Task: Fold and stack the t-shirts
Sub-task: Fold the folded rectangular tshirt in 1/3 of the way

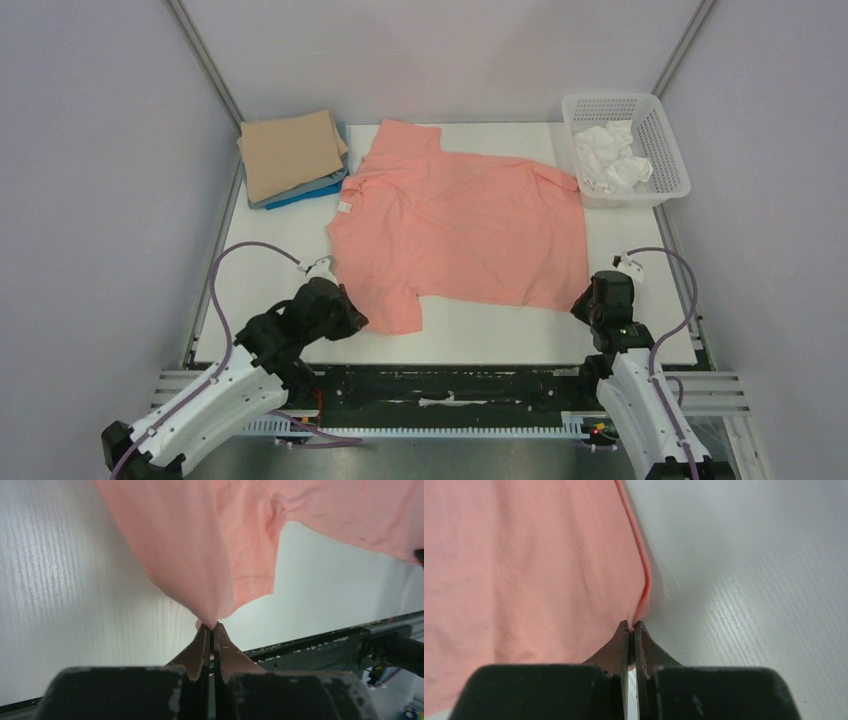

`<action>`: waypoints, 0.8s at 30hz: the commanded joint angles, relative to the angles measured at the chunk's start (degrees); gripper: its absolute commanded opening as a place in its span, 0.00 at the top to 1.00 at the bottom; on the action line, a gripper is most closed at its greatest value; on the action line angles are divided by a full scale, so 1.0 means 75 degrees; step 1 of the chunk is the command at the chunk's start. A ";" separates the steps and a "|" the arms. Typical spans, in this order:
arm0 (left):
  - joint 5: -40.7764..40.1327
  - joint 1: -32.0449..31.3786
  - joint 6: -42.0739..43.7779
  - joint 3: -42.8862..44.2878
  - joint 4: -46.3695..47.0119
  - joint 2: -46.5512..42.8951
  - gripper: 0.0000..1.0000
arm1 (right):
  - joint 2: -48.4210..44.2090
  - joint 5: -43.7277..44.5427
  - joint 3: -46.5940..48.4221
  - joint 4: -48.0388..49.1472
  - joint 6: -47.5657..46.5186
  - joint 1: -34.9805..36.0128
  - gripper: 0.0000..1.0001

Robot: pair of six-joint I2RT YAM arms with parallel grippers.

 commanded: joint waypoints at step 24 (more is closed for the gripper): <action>0.0539 -0.0113 -0.1258 0.0587 -0.1871 -0.3182 0.98 | -0.2515 -0.0575 0.1510 -0.2973 0.0007 0.0014 1.00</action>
